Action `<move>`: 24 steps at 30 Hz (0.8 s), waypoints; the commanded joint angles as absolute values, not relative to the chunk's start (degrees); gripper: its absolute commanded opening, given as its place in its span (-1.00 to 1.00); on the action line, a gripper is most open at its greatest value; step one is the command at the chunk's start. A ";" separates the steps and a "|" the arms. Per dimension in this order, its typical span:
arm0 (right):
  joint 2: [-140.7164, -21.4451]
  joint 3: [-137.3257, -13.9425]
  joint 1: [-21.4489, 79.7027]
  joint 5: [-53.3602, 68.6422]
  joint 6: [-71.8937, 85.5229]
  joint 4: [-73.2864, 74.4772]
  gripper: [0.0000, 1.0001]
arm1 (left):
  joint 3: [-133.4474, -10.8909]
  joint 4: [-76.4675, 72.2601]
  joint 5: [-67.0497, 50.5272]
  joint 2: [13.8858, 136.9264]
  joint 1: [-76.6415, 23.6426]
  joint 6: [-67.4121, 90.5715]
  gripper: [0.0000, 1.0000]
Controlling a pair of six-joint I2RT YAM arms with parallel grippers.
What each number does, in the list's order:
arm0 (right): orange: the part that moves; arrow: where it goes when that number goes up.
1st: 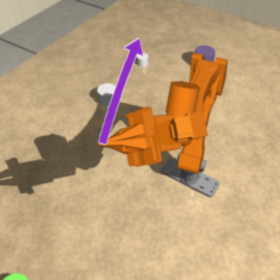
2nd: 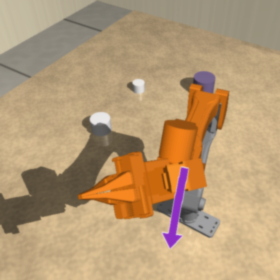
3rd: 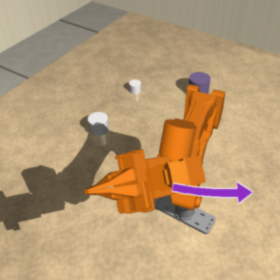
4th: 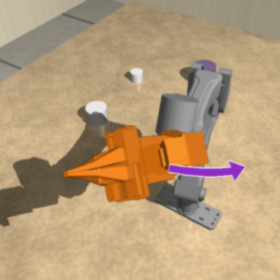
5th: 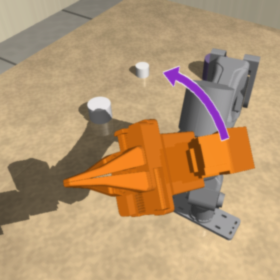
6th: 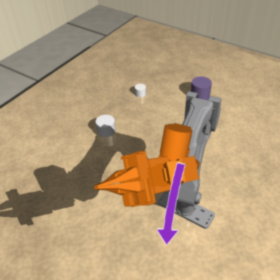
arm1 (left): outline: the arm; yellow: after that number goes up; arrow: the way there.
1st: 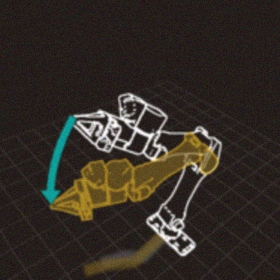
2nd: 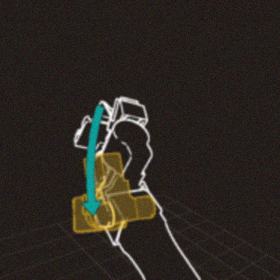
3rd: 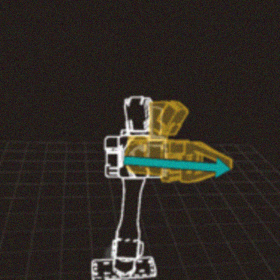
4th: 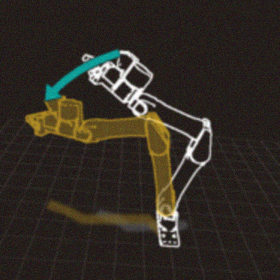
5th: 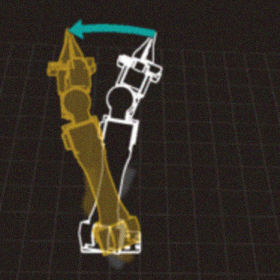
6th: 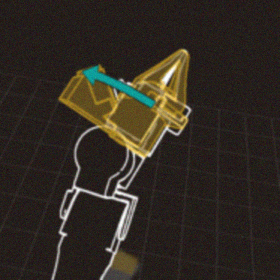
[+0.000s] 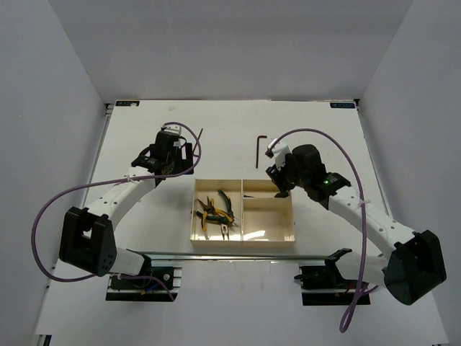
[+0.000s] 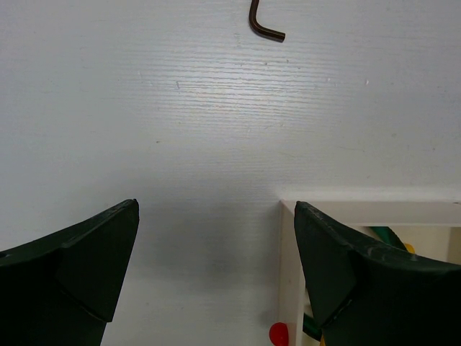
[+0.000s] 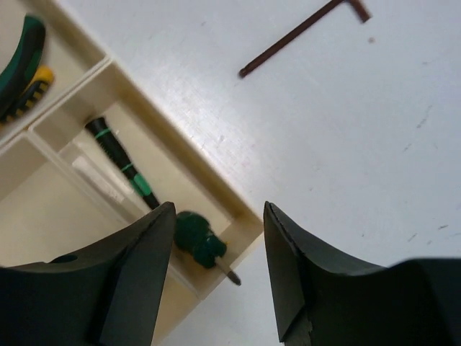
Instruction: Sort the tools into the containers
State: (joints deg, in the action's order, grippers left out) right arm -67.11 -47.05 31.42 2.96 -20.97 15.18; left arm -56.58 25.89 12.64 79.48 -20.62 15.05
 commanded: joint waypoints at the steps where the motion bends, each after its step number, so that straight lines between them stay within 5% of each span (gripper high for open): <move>1: -66.53 -48.51 31.46 -3.50 -13.38 6.78 0.16 | -57.39 26.28 12.48 78.57 -20.48 14.94 0.96; 10: -82.33 -69.41 31.46 -7.57 12.81 12.21 0.16 | -57.92 27.07 13.88 78.92 -20.48 15.12 0.96; 24: -105.53 -93.67 31.38 -17.40 23.11 24.07 0.12 | -58.18 26.98 13.36 78.66 -20.48 15.21 0.96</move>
